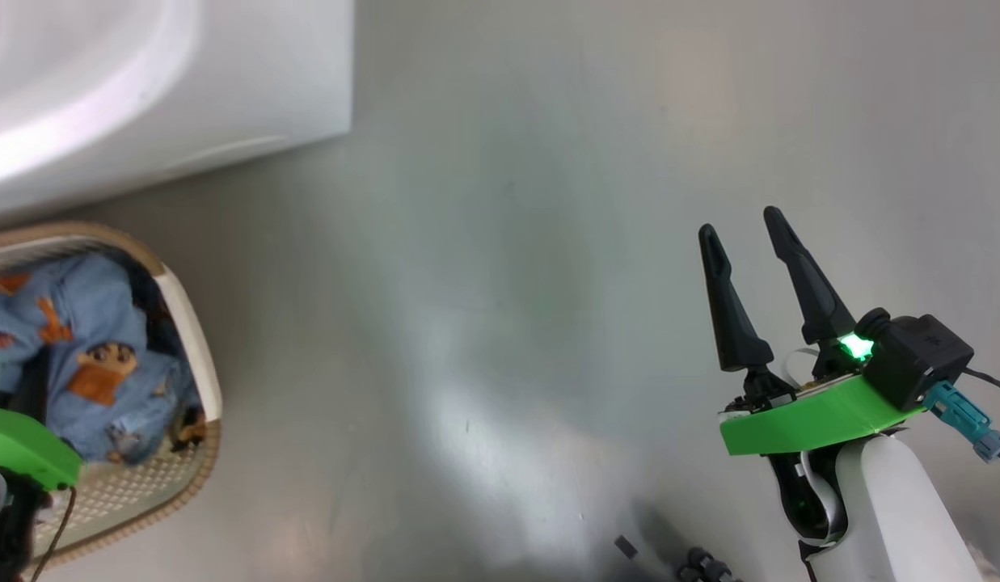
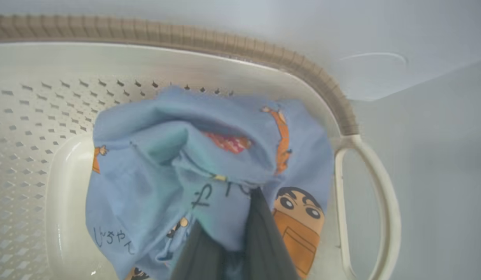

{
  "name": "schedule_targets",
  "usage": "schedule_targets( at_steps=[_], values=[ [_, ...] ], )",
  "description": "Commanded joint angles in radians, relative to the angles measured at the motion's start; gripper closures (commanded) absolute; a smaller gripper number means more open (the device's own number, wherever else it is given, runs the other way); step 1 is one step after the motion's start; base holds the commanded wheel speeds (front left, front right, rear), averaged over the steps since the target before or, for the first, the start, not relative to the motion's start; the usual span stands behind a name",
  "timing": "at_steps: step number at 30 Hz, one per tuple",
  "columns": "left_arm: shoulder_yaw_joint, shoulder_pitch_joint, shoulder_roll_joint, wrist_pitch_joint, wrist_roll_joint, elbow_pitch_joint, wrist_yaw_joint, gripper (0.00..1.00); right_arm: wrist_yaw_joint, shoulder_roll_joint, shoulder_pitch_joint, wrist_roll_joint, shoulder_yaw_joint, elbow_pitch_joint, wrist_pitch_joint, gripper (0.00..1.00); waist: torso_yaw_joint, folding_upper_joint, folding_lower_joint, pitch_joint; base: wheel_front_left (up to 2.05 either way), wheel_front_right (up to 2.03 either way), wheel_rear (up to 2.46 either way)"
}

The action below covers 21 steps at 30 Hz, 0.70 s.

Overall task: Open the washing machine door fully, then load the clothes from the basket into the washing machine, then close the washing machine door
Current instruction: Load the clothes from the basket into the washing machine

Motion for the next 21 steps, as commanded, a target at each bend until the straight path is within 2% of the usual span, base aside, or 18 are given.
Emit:
schedule_targets(
  at_steps=[1, 5, 13, 21],
  values=[
    [0.050, 0.037, 0.044, -0.013, 0.019, -0.026, -0.002, 1.00, 0.003, -0.002, 0.035, -0.002, 0.019, -0.013, -0.005, 0.00, 0.031, 0.0000, 0.0001, -0.060, 0.00, 0.00, 0.00],
    [0.149, 0.104, 0.017, -0.013, 0.095, -0.135, 0.007, 1.00, 0.003, -0.002, 0.041, -0.005, 0.019, 0.001, -0.005, 0.00, 0.053, 0.0000, 0.0001, -0.115, 0.00, 0.00, 0.00],
    [0.329, 0.253, -0.080, -0.013, 0.268, -0.342, 0.010, 1.00, 0.003, -0.002, 0.063, -0.023, 0.013, 0.029, -0.005, 0.00, 0.096, 0.0000, 0.0001, -0.226, 0.00, 0.00, 0.00],
    [0.429, 0.349, -0.160, -0.013, 0.415, -0.516, 0.005, 1.00, 0.003, -0.002, 0.079, -0.041, 0.008, 0.045, -0.005, 0.00, 0.119, 0.0000, 0.0001, -0.305, 0.00, 0.00, 0.00]
  ],
)
